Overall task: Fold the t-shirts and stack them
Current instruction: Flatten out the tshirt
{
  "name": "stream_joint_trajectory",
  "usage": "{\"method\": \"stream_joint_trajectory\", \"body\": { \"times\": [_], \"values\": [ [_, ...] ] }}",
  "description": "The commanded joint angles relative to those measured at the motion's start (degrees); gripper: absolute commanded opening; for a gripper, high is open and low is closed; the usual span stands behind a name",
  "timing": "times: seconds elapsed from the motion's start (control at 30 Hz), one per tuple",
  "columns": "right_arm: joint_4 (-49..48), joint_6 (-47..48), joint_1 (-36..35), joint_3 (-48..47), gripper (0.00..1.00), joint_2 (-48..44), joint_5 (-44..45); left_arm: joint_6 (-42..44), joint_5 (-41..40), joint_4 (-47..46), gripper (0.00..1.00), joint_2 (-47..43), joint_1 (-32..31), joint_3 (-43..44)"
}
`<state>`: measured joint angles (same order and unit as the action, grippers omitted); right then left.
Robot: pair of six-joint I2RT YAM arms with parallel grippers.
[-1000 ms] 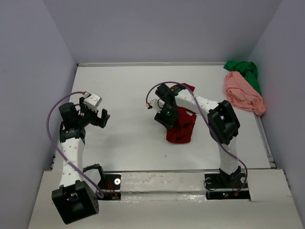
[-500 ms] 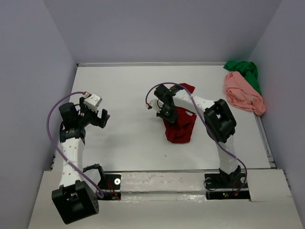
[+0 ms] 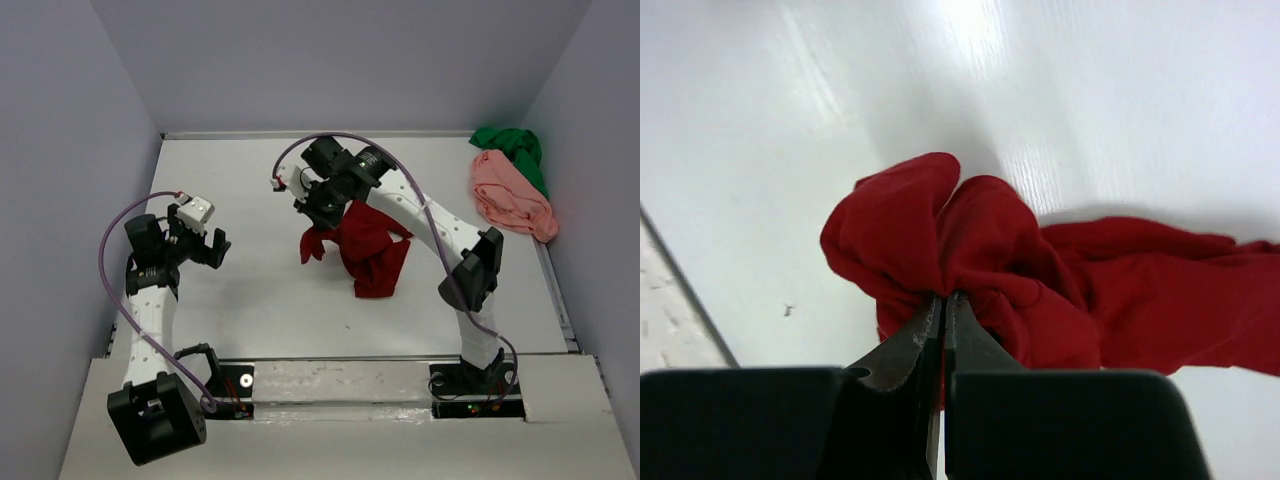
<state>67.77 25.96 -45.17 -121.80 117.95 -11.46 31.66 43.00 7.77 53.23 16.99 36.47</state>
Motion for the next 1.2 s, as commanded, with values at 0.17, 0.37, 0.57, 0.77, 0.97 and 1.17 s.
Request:
{"method": "stream_joint_trajectory", "body": {
  "times": [0.17, 0.37, 0.57, 0.77, 0.97, 1.17],
  "values": [
    [-0.6, 0.0, -1.9, -7.4, 0.0, -14.4, 5.4, -1.5, -0.5, -1.8, 0.99, -0.3, 0.1, 1.1],
    [-9.8, -1.8, 9.2, 0.2, 0.0, -22.6, 20.9, -2.2, -0.3, -1.7, 0.99, -0.6, 0.1, 1.6],
    [-22.4, 0.1, 24.9, 15.7, 0.0, -33.6, 26.5, -2.2, 0.4, -1.7, 0.99, -1.3, -0.3, 2.1],
    [-22.4, -2.8, 30.3, 31.5, 0.0, -43.0, 27.3, -1.6, -3.3, -1.7, 0.99, 3.3, -9.1, 4.9],
    [-21.8, -6.8, 30.8, 47.5, 0.0, -51.8, 27.3, 0.1, -3.2, -0.7, 0.99, 14.9, -20.9, 12.5],
    [-21.4, -7.8, 34.0, 57.9, 0.0, -59.9, 24.5, 0.3, -7.3, -1.0, 0.99, 30.5, -28.3, 28.9]
  ]
}}
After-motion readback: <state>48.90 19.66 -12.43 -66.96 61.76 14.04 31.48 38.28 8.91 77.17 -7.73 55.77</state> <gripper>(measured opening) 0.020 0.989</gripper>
